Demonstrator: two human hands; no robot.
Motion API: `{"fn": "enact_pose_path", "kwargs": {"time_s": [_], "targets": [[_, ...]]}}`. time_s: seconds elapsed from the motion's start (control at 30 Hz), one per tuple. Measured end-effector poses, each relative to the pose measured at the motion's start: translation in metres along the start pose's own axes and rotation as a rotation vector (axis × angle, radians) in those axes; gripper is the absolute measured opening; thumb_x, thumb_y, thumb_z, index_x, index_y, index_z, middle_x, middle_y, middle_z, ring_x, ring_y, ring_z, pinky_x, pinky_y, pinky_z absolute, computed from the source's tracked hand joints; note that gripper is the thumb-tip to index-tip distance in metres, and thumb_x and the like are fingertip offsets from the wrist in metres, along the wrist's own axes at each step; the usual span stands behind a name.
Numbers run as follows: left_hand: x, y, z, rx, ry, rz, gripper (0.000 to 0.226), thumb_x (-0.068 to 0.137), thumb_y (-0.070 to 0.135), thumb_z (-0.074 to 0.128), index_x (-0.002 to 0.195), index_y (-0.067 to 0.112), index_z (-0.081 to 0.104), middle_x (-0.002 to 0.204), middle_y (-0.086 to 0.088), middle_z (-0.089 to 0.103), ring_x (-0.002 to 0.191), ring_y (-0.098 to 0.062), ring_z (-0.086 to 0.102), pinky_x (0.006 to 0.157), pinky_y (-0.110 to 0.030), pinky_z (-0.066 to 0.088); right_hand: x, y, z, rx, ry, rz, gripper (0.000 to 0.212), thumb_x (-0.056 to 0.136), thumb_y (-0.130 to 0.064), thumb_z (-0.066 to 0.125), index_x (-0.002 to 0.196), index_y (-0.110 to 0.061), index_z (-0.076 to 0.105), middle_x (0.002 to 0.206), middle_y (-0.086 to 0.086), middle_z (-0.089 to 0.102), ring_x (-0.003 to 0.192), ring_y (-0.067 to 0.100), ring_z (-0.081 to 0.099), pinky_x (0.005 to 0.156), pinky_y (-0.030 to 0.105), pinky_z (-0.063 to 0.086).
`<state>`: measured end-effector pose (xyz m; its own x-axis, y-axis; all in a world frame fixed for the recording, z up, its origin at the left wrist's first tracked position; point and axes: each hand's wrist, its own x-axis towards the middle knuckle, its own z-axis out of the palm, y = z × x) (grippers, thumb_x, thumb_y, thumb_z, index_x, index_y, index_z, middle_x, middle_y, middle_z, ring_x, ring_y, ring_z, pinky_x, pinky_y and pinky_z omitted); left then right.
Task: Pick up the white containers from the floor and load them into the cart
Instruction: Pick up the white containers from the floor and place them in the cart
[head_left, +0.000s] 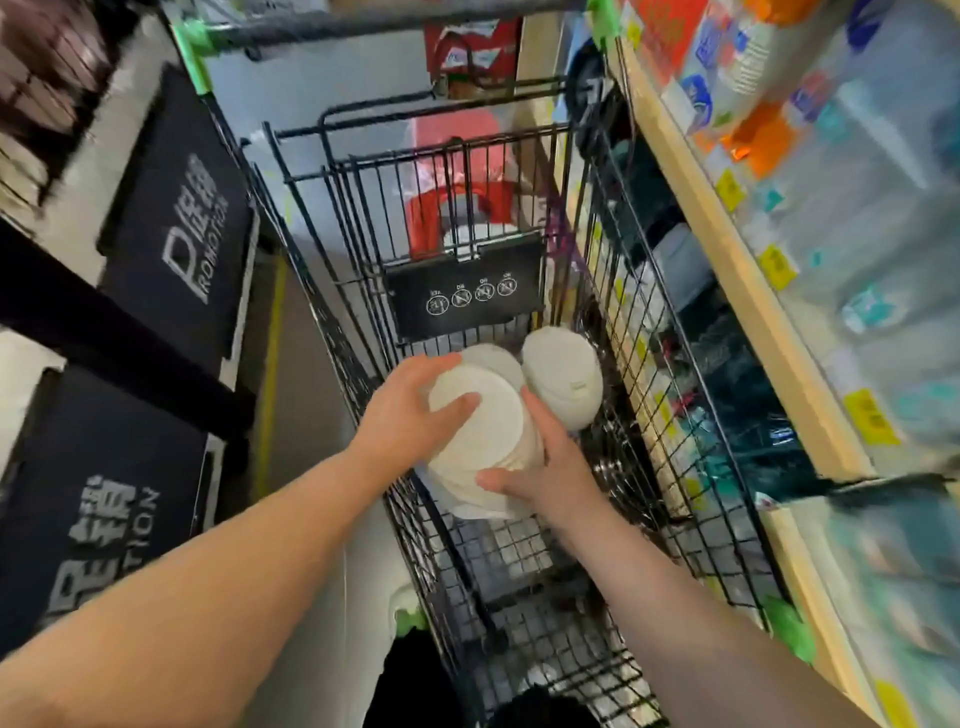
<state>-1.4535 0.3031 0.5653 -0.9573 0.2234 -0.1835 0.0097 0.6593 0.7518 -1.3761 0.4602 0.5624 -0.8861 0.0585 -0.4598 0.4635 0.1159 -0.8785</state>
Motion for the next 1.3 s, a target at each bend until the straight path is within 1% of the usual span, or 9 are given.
{"fn": "enact_pose_path", "kwargs": {"time_s": [0.2,0.33,0.5,0.67,0.77,0.87,1.0,1.13,1.3], "targets": [[0.048,-0.017,0.013,0.112,0.003,-0.097,0.047,0.085,0.04,0.067,0.129,0.029,0.057,0.133,0.005,0.053,0.126,-0.015,0.046,0.104,-0.026,0.03,0.055,0.015,0.017,-0.068,-0.025,0.033,0.105,0.065,-0.01,0.083,0.147,-0.035,0.024,0.139,-0.018,0.037,0.132,0.009,0.031,0.11,0.031,0.03],[0.069,-0.032,0.036,0.145,0.121,-0.141,0.045,0.076,0.049,0.072,0.117,0.031,0.064,0.124,0.002,0.059,0.123,-0.019,0.049,0.109,-0.043,0.035,0.077,0.036,0.02,0.021,-0.077,0.03,0.109,0.062,-0.003,0.083,0.144,-0.042,0.022,0.136,-0.02,0.036,0.131,0.005,0.031,0.109,0.03,0.032],[0.084,-0.061,0.069,0.166,0.218,-0.334,0.067,0.072,0.059,0.072,0.13,0.03,0.056,0.138,0.0,0.049,0.134,-0.019,0.038,0.11,-0.032,0.028,0.11,0.074,0.027,0.041,-0.139,0.062,0.11,0.064,0.007,0.078,0.119,-0.068,0.019,0.126,-0.031,0.035,0.131,0.007,0.034,0.11,0.038,0.037],[0.088,-0.105,0.101,0.118,0.266,-0.443,0.063,0.076,0.056,0.07,0.132,0.032,0.054,0.148,0.0,0.042,0.141,-0.016,0.03,0.115,-0.032,0.022,0.139,0.113,0.036,-0.041,-0.203,0.123,0.112,0.07,-0.009,0.079,0.146,-0.05,0.008,0.14,-0.022,0.026,0.13,0.001,0.027,0.102,0.026,0.034],[0.086,-0.123,0.12,0.082,0.239,-0.565,0.063,0.078,0.052,0.07,0.135,0.032,0.052,0.15,-0.001,0.038,0.142,-0.015,0.027,0.114,-0.03,0.022,0.147,0.131,0.048,-0.111,-0.162,0.123,0.106,0.07,-0.017,0.077,0.144,-0.053,0.009,0.146,-0.013,0.027,0.133,0.014,0.035,0.103,0.041,0.044],[0.081,-0.131,0.131,0.074,0.273,-0.565,0.068,0.077,0.047,0.073,0.137,0.025,0.05,0.147,-0.002,0.043,0.14,-0.018,0.032,0.115,-0.034,0.027,0.148,0.147,0.044,-0.163,-0.146,0.076,0.102,0.075,-0.011,0.076,0.148,-0.042,0.011,0.14,-0.012,0.029,0.128,0.006,0.033,0.106,0.036,0.04],[0.071,-0.124,0.14,-0.041,0.318,-0.699,0.082,0.078,0.048,0.073,0.147,0.03,0.032,0.147,-0.006,0.037,0.135,-0.024,0.037,0.108,-0.038,0.033,0.149,0.158,0.03,-0.157,-0.184,0.069,0.102,0.074,-0.01,0.077,0.144,-0.051,0.014,0.134,-0.021,0.025,0.135,0.01,0.032,0.108,0.043,0.04],[0.068,-0.124,0.149,-0.092,0.356,-0.744,0.08,0.082,0.053,0.065,0.148,0.039,0.023,0.147,-0.005,0.042,0.132,-0.028,0.042,0.104,-0.04,0.038,0.157,0.156,0.026,-0.15,-0.234,0.104,0.102,0.078,-0.005,0.073,0.136,-0.061,0.011,0.132,-0.015,0.034,0.128,0.014,0.044,0.091,0.016,0.049],[0.087,-0.136,0.141,-0.159,0.458,-0.684,0.076,0.082,0.048,0.067,0.147,0.038,0.029,0.148,0.005,0.042,0.135,-0.019,0.039,0.106,-0.035,0.036,0.175,0.15,0.049,-0.157,-0.144,0.067,0.102,0.077,-0.013,0.074,0.138,-0.062,0.009,0.145,-0.01,0.034,0.129,0.018,0.045,0.098,0.049,0.048]]}}
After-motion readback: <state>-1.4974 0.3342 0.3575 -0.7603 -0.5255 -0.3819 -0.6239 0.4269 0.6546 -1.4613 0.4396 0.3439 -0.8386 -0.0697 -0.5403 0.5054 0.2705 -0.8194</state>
